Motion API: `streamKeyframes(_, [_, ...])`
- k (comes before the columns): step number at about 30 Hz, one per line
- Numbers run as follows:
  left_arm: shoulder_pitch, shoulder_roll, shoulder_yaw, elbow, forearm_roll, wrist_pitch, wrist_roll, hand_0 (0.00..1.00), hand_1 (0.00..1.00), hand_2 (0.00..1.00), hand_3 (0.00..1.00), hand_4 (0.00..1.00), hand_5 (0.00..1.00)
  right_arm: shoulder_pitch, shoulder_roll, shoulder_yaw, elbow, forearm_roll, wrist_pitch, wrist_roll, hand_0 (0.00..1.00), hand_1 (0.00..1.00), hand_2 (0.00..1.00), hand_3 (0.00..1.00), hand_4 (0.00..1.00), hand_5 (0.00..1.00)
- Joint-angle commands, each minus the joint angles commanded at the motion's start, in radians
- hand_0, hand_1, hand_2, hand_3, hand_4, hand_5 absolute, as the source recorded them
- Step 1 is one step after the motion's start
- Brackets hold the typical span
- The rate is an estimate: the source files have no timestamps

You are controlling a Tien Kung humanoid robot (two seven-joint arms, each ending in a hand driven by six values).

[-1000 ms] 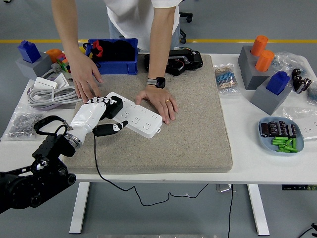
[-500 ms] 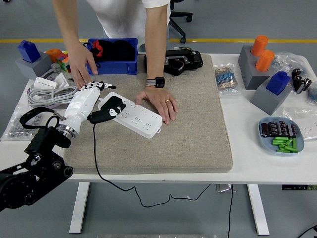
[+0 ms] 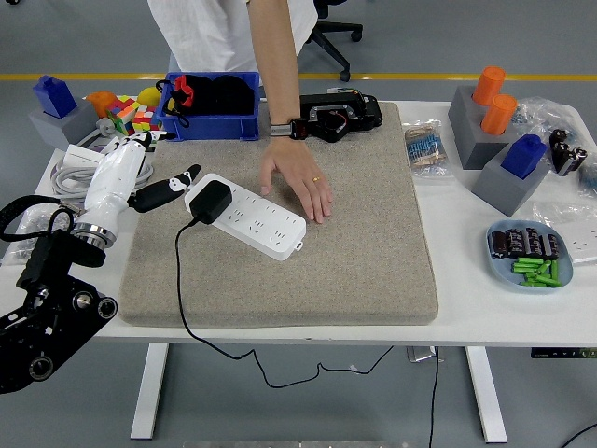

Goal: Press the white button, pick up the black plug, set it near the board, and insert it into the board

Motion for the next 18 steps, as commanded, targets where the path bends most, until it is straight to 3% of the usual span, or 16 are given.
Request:
streamKeyframes(8, [0.048,-0.025,-0.108,-0.007,0.011,-0.021,0.002,0.947,0.933,0.856,0.790,0.819,0.670,-0.003,-0.007,0.001,0.000,0.003,0.002,-0.001,0.620,0.589,0.578,0.577,0.641,0.364])
streamKeyframes(18, [0.082,-0.034,-0.174,-0.021,0.024,-0.040,0.016,0.949,0.934,0.858,0.788,0.820,0.673,-0.011,-0.018,-0.013,0.000,0.017,0.005,0.006,0.621,0.590,0.578,0.577,0.642,0.365])
